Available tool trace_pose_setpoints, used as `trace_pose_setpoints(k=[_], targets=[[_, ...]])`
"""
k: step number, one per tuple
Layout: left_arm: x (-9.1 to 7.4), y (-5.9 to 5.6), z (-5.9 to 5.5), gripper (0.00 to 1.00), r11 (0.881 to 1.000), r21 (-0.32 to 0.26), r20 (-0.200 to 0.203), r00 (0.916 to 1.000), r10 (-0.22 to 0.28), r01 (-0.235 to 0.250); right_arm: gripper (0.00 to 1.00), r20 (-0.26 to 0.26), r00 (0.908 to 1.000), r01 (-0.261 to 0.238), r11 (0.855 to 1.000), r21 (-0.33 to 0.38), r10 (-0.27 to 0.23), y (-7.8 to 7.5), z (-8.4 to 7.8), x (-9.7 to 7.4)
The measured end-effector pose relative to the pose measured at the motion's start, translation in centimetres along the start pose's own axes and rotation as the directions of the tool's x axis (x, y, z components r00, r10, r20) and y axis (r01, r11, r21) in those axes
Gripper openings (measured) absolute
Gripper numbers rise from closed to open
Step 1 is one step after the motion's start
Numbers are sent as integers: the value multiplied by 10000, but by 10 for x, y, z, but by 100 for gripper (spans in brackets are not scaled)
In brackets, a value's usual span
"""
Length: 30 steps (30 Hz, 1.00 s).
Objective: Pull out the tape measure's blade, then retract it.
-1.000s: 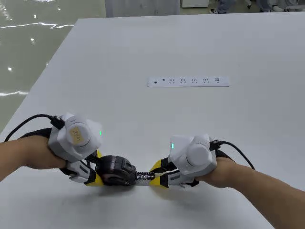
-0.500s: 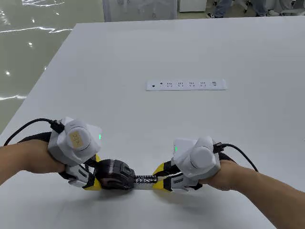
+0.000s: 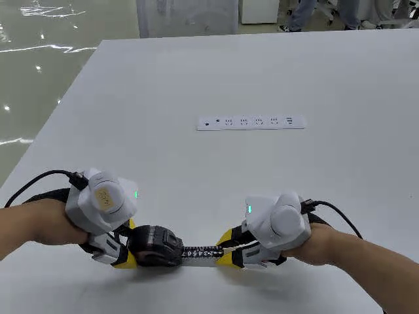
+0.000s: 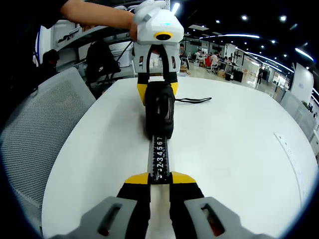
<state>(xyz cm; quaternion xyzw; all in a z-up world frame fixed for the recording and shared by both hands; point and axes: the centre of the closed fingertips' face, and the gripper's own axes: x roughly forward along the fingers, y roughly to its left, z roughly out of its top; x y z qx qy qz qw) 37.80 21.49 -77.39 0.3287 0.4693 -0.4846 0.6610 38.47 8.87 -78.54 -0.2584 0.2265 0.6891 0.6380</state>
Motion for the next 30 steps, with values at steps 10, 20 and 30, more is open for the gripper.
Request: trace_pose_setpoints(k=[10,20,30], targets=[[1,-1,0,27,10000,-18,-11,10000,-47,47,12,-17,10000,38,10000,19,-38,0,-7,-9],[1,-1,1,27,10000,-25,-10,10000,-61,61,12,-32,10000,52,10000,24,-52,0,-10,-13],[2,-3,2,27,9999,-76,-22,9999,-108,108,12,-153,9998,82,10000,-38,-83,-1,-22,-26]])
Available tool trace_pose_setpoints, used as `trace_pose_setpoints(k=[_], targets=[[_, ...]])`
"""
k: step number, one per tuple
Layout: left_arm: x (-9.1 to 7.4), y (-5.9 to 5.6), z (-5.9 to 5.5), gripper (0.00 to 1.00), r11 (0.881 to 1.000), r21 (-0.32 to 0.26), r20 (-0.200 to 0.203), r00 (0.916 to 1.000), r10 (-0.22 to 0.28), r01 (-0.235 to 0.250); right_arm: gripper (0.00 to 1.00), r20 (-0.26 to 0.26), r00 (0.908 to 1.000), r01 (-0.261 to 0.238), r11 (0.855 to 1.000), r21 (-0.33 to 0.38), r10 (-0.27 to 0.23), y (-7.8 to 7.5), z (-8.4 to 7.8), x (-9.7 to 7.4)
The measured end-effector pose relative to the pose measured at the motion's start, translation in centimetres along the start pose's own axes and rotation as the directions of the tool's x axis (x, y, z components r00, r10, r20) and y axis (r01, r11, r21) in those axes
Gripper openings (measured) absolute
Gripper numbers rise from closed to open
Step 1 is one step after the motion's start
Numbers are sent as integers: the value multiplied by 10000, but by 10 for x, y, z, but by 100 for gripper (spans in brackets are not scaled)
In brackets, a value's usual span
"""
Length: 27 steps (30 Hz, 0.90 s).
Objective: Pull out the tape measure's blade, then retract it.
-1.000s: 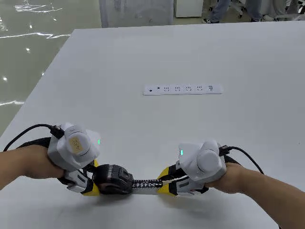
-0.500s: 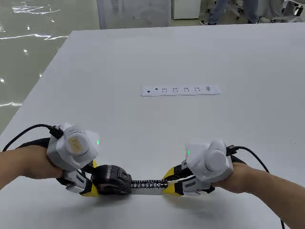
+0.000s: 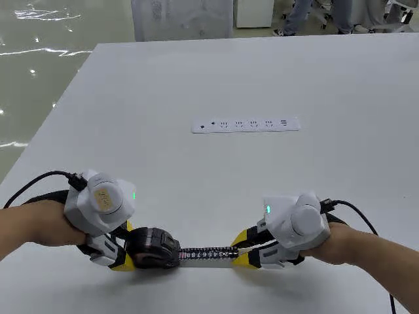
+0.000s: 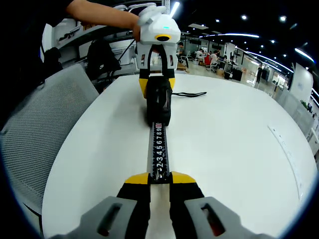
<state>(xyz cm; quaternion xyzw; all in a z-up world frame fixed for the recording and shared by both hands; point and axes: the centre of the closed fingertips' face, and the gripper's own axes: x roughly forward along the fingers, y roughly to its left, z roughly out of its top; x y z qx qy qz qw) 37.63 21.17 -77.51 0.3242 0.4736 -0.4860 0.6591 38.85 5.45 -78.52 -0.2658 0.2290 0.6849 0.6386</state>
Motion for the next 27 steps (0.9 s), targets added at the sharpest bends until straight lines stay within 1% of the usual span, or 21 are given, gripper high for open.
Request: trace_pose_setpoints(k=[16,27], targets=[[1,0,2,28,10000,-33,13,10000,-41,41,12,-148,9999,61,10000,-18,-61,0,-12,-12],[2,-1,3,28,9999,-76,3,10000,-67,67,12,-276,9996,115,9999,59,-114,0,-24,-25]])
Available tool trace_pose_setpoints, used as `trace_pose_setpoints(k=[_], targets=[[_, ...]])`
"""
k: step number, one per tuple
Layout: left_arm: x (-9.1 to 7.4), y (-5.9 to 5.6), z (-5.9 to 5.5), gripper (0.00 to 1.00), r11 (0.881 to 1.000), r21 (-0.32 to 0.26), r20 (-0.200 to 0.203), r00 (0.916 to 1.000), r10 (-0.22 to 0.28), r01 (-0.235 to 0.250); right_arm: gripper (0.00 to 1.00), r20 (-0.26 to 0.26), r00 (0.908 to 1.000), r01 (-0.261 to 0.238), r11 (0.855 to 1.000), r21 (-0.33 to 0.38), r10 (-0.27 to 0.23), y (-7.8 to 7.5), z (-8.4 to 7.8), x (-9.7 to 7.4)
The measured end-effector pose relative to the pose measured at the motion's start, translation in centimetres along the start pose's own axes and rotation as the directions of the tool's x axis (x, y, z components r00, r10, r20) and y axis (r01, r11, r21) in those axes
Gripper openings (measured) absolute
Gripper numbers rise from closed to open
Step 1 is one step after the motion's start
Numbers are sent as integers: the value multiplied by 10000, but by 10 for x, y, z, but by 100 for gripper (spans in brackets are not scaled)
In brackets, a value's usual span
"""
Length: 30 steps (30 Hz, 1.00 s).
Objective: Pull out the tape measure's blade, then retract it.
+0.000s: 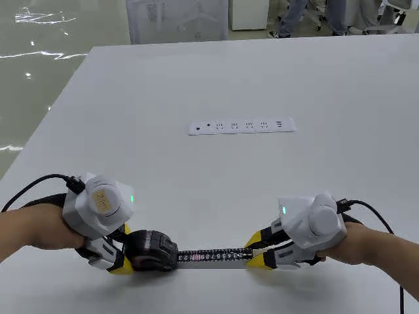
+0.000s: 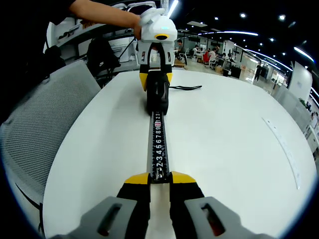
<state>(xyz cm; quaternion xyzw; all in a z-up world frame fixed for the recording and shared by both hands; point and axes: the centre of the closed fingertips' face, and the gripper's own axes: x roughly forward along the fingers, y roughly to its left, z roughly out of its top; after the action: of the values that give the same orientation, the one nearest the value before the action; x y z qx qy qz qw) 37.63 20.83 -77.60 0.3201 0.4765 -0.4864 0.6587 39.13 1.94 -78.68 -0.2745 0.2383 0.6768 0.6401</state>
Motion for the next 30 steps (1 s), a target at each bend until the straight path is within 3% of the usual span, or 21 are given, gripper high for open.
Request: trace_pose_setpoints(k=[29,30], targets=[[1,-1,1,28,10000,-2,-37,10000,-12,12,12,-558,9984,132,9999,75,-128,-3,-34,-36],[1,-1,1,28,10000,-9,-41,10000,-16,16,31,-585,9982,142,9999,78,-137,-3,-35,-38]])
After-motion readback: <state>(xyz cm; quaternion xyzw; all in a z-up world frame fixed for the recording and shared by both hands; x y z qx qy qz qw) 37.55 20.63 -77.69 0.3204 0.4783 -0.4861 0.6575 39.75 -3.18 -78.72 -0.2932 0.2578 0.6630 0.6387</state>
